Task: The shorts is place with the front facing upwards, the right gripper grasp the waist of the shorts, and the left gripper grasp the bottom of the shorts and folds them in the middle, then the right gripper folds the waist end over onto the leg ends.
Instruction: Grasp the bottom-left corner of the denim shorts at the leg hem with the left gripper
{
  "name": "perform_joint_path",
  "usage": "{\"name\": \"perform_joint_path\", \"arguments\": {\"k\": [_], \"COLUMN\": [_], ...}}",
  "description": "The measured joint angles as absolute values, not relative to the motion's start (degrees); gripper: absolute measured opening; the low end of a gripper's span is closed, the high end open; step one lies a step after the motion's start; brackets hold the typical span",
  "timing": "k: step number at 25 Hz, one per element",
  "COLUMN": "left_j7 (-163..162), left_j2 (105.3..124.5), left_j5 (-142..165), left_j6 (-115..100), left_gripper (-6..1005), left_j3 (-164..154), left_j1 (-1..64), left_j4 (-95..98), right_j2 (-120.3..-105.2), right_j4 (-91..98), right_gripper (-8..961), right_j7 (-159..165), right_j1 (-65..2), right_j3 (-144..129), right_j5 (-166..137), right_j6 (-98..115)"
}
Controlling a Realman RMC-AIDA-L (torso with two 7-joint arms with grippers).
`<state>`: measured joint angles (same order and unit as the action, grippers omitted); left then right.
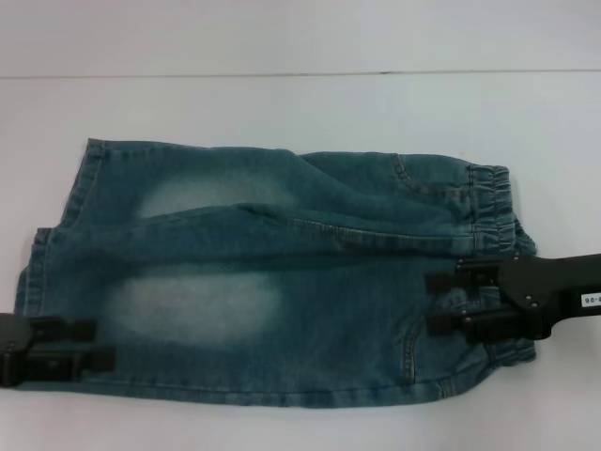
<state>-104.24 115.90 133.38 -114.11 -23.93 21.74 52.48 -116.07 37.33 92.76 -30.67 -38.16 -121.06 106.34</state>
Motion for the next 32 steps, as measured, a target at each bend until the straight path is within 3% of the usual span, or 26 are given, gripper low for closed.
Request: {"name": "perform_joint_path", "arguments": {"k": [32], "left_j7": [-109.2], "left_j2": [115.48], "left_j5": [151.6], "left_j6": [-104.6], "left_gripper": [783], "left_j3": [-19.6], "left_j1": [22.1], "left_j4": [60.0], "right_j2": [-117.32], "right_j4": [37.4], "right_gripper": [793], "right_j7": [92.4], "right_j1": [-32.3], "right_j3": [-33.2], "right_j5": [-120.0], "right_j6": [103.2]}}
